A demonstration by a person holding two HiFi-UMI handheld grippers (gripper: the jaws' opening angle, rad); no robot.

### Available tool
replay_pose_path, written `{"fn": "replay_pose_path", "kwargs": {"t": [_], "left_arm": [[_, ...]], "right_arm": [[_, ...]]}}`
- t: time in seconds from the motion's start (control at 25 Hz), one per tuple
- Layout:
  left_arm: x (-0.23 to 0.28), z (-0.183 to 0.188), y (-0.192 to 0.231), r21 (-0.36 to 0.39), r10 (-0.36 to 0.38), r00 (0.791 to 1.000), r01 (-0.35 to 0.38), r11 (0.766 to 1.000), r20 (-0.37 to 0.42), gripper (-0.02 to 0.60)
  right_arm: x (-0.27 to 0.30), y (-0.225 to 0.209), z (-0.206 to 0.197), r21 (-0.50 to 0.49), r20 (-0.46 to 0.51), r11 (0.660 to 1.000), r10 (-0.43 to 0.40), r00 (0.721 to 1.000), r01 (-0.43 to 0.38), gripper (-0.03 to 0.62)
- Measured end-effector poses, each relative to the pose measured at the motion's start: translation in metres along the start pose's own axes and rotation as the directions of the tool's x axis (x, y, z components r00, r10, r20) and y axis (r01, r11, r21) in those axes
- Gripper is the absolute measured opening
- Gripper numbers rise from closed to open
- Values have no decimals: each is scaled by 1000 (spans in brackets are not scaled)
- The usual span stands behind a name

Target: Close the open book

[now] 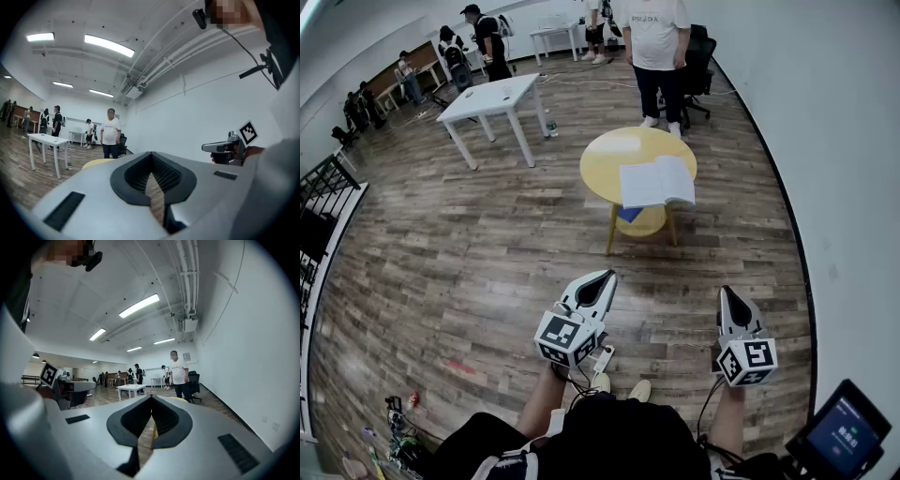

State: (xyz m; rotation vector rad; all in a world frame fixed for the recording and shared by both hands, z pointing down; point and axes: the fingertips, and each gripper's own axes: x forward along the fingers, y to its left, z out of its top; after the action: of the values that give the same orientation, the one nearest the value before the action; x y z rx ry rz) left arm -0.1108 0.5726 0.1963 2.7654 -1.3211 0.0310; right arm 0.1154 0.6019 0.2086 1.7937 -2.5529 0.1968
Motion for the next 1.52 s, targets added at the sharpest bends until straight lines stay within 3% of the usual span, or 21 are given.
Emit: {"fn": "replay_pose_path", "kwargs": {"t": [0.44, 0.8, 1.08, 1.52], "left_arm": [[40, 0, -15, 24, -6, 1000, 6, 1000, 7, -2], [85, 6, 17, 36, 6, 1000, -7, 999, 22, -2], [150, -2, 73, 11, 4, 999, -4, 1000, 32, -2], [318, 1, 219, -33, -13, 1000, 12, 999, -13, -2]], "right_arm": [[12, -38, -3, 3, 5, 1000, 13, 1000, -13, 3], [63, -57, 6, -12, 17, 999, 33, 999, -32, 4], [141, -82, 0, -23, -1, 999, 31, 1000, -31, 3], [350, -139, 21, -6, -47, 1000, 20, 999, -20, 3]]}}
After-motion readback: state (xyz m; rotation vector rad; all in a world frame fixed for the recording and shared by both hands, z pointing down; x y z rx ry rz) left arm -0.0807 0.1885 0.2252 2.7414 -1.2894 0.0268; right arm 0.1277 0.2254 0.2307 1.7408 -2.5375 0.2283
